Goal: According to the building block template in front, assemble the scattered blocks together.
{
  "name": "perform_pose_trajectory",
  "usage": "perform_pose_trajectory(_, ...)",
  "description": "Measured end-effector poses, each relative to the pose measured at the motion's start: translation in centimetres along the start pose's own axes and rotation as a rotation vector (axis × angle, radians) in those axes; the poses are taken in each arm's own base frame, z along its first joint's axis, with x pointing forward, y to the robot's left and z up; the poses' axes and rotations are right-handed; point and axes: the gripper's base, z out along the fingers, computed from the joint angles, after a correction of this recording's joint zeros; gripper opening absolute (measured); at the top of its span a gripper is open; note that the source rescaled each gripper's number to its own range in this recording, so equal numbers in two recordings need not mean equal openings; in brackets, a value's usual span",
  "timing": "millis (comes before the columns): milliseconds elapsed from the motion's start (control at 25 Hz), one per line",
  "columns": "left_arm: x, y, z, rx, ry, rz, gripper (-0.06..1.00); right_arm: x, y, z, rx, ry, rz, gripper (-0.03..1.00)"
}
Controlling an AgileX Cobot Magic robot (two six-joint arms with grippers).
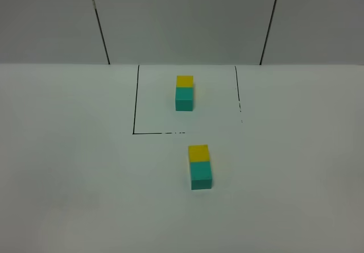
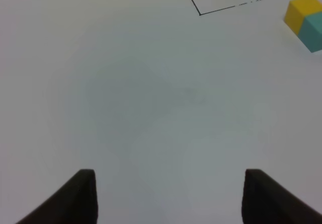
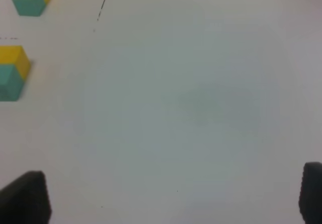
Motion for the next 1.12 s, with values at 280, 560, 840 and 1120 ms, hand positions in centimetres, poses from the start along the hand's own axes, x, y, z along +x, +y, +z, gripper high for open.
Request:
perform_pose_trajectory(280,0.0,0.0,0.0,0.0,0.0,0.0,0.38,-0.01,0.0,0.0,0.0,-0.001,0.0,1.0)
perform_pose_trajectory(560,0.0,0.0,0.0,0.0,0.0,0.0,0.38,-0.01,0.0,0.0,0.0,-0.001,0.0,1.0)
perform_pose_trajectory(840,0.0,0.0,0.0,0.0,0.0,0.0,0.38,-0.02,0.0,0.0,0.0,-0.002,0.0,1.0)
perform_pose_trajectory(1120,0.0,0.0,0.0,0.0,0.0,0.0,0.38,-0.02,0.0,0.0,0.0,-0.002,0.0,1.0)
